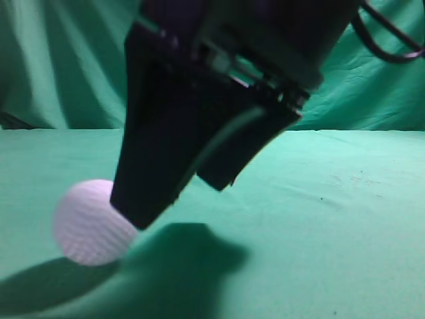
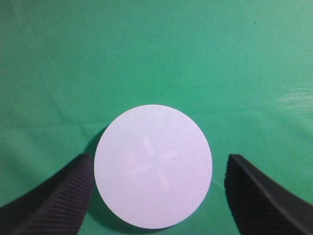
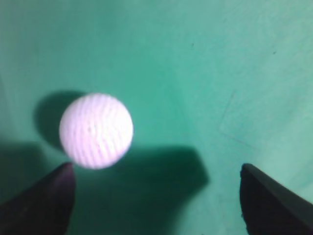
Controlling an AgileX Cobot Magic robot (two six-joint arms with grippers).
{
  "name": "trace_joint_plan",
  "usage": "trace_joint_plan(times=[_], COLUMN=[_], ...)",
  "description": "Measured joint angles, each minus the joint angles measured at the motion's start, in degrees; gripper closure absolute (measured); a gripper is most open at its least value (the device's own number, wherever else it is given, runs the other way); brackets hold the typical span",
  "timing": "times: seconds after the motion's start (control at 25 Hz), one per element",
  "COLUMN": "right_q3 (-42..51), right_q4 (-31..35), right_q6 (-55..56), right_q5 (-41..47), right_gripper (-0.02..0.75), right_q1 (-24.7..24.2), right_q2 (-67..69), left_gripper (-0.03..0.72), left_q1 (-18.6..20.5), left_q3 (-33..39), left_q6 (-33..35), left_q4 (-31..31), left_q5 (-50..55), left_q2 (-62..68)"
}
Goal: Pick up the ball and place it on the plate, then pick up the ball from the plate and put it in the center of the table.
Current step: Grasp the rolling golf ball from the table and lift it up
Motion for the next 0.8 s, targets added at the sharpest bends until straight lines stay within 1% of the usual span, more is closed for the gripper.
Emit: trace_joint_plan(times=[0.24,0.56,0.68,0.8], right_q3=[-0.1,-0.1,-0.1,-0.1], right_q4=[1.4,8.9,9.8,10.4], right_q6=[-2.0,-9.5,-10.8,-11.0], right_q5=[0.5,0.2,-2.7,-8.1], right_gripper=[0.093,0.093,0.093,0.093], right_q1=[0.0,0.0,0.0,0.0], right_q2=[0.7,2.6,3.9,4.7], left_gripper=[0.134,0.134,0.134,0.134], left_q1=[0.0,0.0,0.0,0.0], left_q3=[0.0,0.0,0.0,0.0], left_q6=[0.0,0.0,0.0,0.0], left_q4=[0.0,0.0,0.0,0.0], left_q5=[0.0,0.0,0.0,0.0], left_q2=[0.0,0.0,0.0,0.0])
